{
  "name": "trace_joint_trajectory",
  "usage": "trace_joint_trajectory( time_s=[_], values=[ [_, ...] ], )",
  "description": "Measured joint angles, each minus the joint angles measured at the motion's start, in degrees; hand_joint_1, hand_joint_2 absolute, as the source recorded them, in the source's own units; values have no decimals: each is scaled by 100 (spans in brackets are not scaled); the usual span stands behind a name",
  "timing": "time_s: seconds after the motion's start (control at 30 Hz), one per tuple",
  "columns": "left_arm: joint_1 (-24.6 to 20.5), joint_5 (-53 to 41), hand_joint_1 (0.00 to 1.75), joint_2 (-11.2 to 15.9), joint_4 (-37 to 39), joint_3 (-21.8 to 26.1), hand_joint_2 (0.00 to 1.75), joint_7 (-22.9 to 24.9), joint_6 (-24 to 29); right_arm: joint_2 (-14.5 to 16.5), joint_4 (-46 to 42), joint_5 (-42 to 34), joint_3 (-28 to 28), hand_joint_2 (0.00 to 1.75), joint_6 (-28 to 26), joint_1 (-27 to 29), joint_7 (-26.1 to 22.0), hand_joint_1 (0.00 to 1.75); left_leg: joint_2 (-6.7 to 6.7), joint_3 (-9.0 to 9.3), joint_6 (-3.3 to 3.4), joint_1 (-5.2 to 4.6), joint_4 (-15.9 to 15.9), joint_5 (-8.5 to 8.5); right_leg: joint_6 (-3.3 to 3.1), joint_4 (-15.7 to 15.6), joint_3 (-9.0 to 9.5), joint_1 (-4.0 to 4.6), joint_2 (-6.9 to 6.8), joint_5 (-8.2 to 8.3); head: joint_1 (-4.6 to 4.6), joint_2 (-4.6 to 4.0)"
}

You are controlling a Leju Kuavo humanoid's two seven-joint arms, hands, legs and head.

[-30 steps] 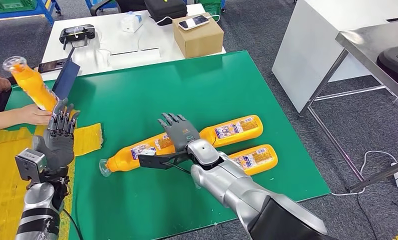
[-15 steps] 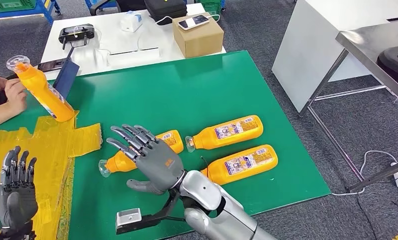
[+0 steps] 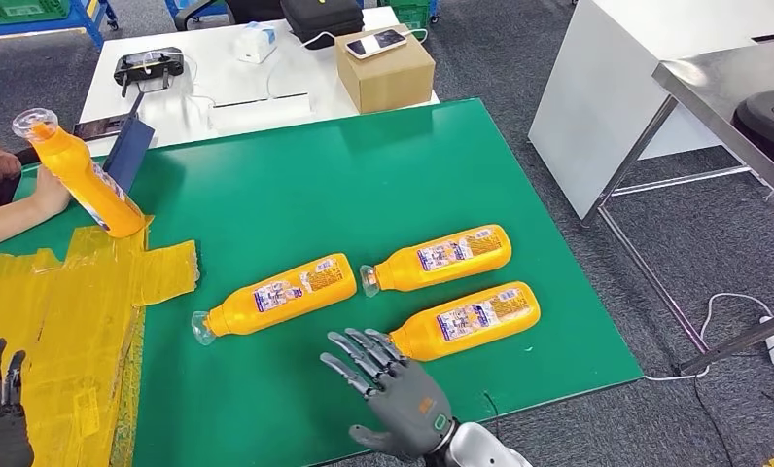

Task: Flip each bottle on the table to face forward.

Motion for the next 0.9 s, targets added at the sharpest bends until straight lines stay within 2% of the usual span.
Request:
trace_joint_trajectory(
  time_s=[0.23,0.43,0.67,0.9],
  values=[
    [27,-2,0,-219,-101,409,0,0,-273,-747,-574,214,-431,175,-80,820,615,0,1,1,3,-4,0,-3,0,0,2,-2,0,0,-1,0],
    [9,-28,0,-315,-124,604,0,0,-411,-1238,-985,233,-667,175,-120,1160,1008,0,3,2,7,-5,0,-4,1,-1,2,-4,0,0,-2,0],
    [-54,-101,0,-357,-127,690,0,0,-484,-1553,-1101,-168,-1064,175,83,1247,1121,0,3,5,9,-6,0,-2,2,-1,5,-4,0,1,-1,0],
    [-144,-123,0,-356,-95,676,0,0,-421,-1608,-887,-662,-1618,175,538,1053,773,0,3,6,10,-7,0,-2,2,-1,6,-5,0,2,-2,0]
  ],
)
